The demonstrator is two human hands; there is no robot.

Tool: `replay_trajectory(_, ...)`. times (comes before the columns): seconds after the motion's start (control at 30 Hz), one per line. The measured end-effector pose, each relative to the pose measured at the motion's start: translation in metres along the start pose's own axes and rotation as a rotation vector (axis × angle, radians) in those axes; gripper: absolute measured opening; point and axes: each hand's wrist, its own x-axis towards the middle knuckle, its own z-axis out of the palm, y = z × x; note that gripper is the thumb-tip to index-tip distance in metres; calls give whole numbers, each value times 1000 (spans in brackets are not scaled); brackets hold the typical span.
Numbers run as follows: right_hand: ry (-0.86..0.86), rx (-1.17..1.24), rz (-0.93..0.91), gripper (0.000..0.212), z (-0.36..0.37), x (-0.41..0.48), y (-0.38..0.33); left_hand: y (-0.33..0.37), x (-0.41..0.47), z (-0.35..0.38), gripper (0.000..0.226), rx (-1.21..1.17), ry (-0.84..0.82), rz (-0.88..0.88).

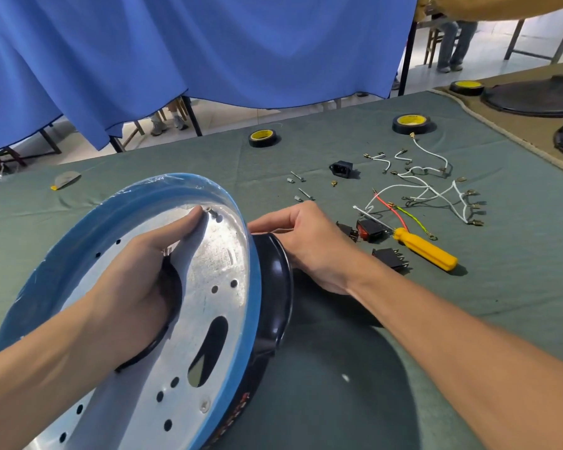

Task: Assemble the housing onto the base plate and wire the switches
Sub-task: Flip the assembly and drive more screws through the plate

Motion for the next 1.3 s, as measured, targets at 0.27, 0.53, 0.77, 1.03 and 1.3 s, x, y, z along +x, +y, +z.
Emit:
replay_trajectory(0.27, 170, -385, -175, 20, 8, -3, 0, 0, -4, 2, 30, -4, 9, 29)
replay_trajectory(0.53, 149, 280, 144, 13, 17, -8, -5, 1, -2, 4, 33, -67, -9, 36)
replay_trajectory(0.77, 132, 436, 234, 12, 10, -8, -10, -1, -5, 8, 33, -37, -58, 20)
replay_trajectory(1.03, 171, 602, 265, 9, 11, -3, -3, 4, -8, 7, 28, -29, 18, 68)
replay_trajectory(1.3, 116, 590, 310, 20, 20, -8, -2, 5, -11, 9, 29, -26, 10, 76)
